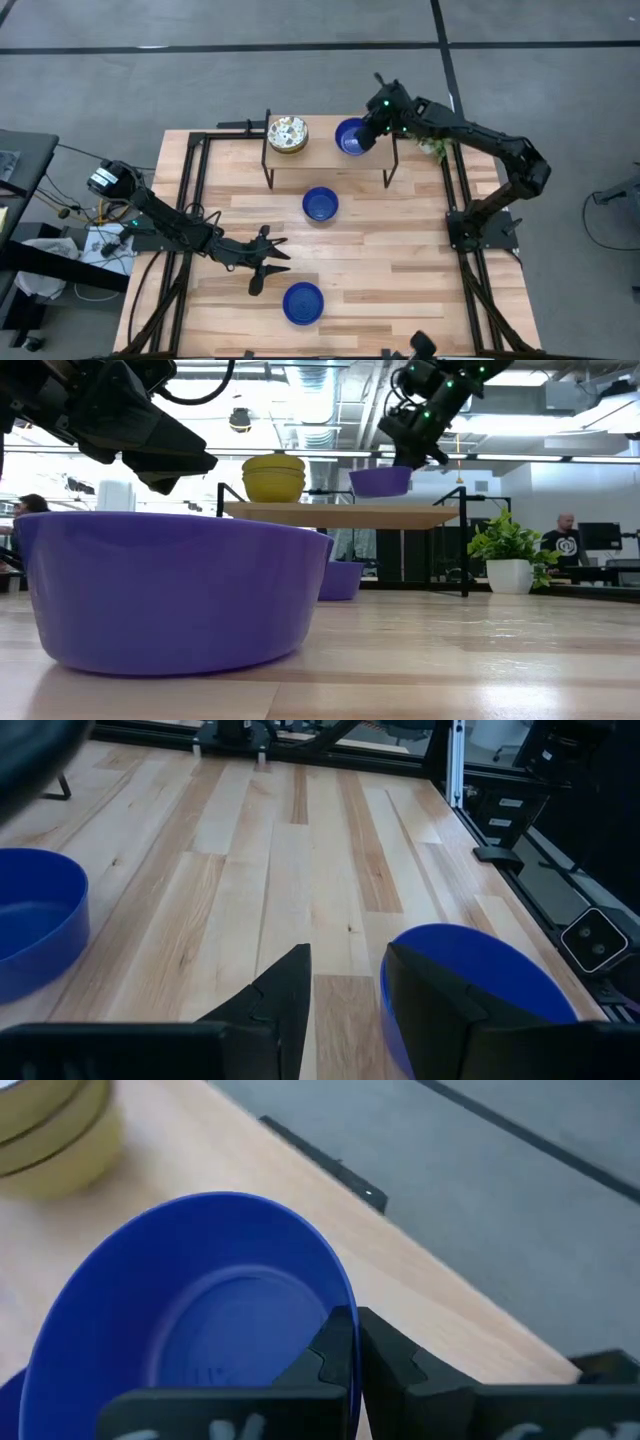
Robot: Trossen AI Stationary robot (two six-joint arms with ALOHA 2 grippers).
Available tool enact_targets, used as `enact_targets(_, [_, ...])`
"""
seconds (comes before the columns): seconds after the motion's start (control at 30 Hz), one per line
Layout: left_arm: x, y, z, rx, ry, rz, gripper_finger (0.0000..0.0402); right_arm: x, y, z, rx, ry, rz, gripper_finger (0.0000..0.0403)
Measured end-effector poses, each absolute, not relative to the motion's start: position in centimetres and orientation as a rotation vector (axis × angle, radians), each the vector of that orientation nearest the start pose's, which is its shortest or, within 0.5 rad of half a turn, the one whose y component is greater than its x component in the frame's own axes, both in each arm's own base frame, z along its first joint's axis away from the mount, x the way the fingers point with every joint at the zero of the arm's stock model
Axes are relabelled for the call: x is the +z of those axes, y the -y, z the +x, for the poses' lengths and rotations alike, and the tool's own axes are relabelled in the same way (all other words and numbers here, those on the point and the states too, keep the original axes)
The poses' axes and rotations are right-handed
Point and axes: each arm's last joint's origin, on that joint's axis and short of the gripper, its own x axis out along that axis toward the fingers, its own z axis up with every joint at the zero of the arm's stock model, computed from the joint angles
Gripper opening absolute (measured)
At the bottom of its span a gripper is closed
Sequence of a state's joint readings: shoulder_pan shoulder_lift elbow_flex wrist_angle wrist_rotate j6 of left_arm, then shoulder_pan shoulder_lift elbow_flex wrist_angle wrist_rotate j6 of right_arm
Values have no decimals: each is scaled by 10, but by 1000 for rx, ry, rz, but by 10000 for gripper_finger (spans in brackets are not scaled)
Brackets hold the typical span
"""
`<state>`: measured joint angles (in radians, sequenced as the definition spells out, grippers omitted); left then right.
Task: Pick & Place Mini bowls
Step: Put the middle blue bowl on the shelf, then put the top blue bowl on top of the blue bowl on the shelf
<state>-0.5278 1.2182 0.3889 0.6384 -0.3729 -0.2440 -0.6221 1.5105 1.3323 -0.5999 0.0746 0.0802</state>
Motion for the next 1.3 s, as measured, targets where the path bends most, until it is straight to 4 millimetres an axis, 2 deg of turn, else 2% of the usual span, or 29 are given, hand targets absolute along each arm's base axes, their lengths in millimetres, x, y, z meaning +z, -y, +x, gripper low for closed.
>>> enact_targets(0.23, [193,107,205,-133,-190,-158,131,309,208,254,-765,-736,367,0])
enact_targets(0.5, [193,107,205,-133,-190,-157,131,284,218,266,-774,-800,413,0])
enact_targets(0.67, [193,107,205,-133,-191,-157,131,279,221,269,-774,-808,414,4])
enact_targets(0.93, [193,107,205,-133,-191,-156,131,281,219,266,-780,-815,409,57])
enact_targets(1.13, [193,107,205,-133,-191,-156,131,293,214,261,-777,-777,399,101])
enact_targets(1.3, [193,107,205,-132,-191,-156,131,311,205,253,-773,-719,379,124])
